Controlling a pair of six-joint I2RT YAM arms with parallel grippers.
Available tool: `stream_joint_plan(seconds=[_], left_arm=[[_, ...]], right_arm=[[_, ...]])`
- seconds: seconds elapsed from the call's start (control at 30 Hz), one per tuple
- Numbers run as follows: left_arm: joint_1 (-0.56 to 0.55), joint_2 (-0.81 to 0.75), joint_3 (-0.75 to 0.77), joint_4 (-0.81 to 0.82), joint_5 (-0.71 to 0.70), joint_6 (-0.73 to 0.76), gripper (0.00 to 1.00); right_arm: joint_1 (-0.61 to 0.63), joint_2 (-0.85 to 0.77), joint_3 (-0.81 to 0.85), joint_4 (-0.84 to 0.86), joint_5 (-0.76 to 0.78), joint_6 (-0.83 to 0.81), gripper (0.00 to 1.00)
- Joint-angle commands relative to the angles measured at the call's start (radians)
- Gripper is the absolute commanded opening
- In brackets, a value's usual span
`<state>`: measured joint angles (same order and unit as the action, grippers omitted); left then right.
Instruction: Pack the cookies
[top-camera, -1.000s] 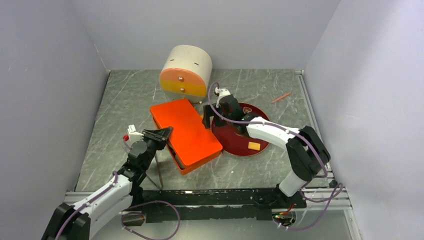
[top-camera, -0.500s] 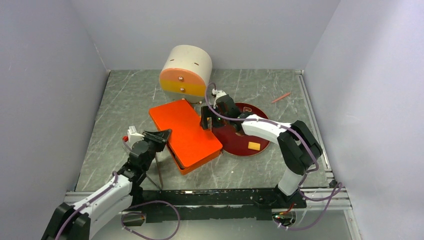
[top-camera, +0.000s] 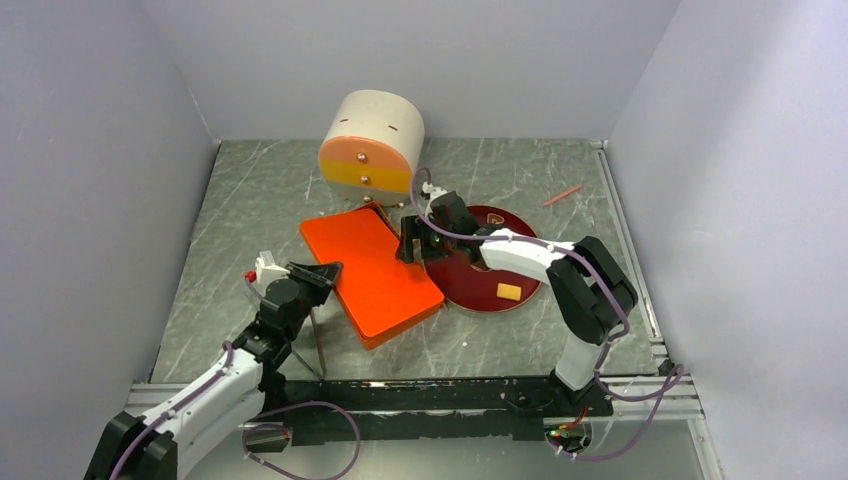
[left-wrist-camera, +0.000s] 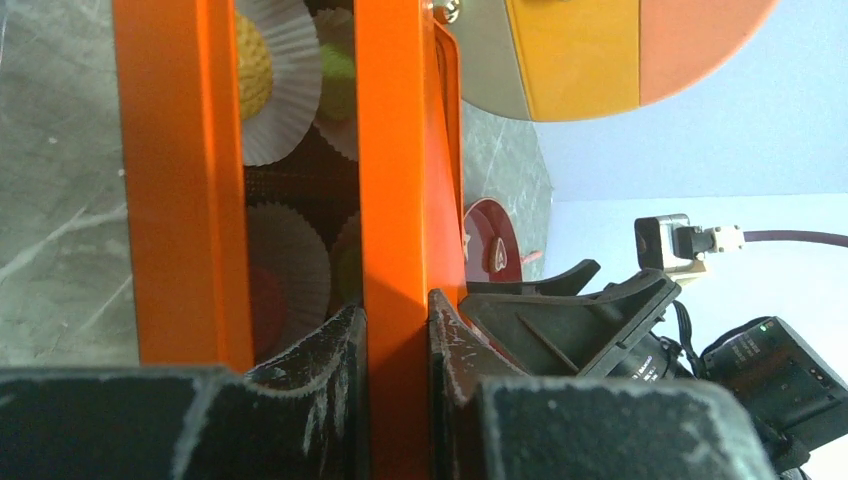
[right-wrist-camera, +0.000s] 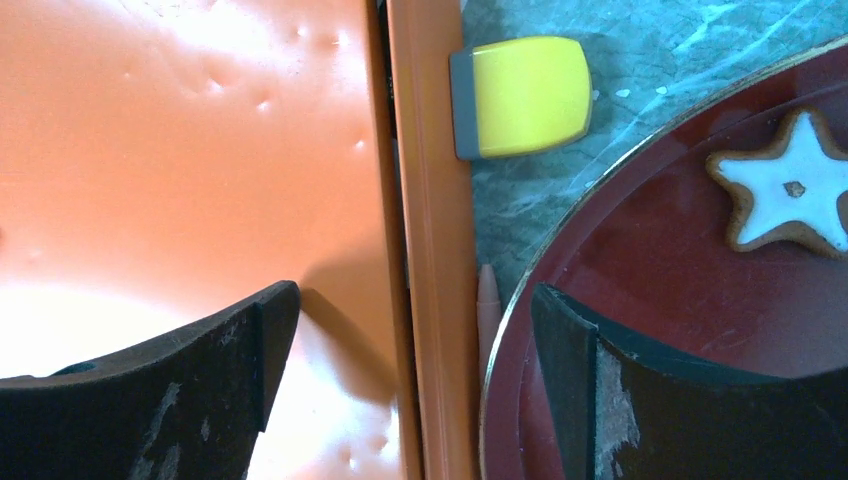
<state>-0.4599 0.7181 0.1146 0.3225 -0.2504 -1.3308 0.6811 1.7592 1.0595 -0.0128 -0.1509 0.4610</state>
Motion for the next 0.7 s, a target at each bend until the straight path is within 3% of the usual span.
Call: stream_joint_plan(seconds=[0.0,0.33,0.67], left_arm=[[-0.005,-0.013,0.055,0.032,0.002,0.155,0.05],[-0.004,-0.107,-0.009,0.221,0.021,0.157,0.05],[-0.005,0.106,0.009,0.401,0.014,0.121,0.05]], right_arm=[[-0.002,-0.004,0.008,0.008,-0.021,0.004,0.89],[-0.002,-0.064,-0.016,0.037,0.025,-0.005,0.89],[-0.003,-0.093,-0.02,0.038,0.069,-0.005,0.91]])
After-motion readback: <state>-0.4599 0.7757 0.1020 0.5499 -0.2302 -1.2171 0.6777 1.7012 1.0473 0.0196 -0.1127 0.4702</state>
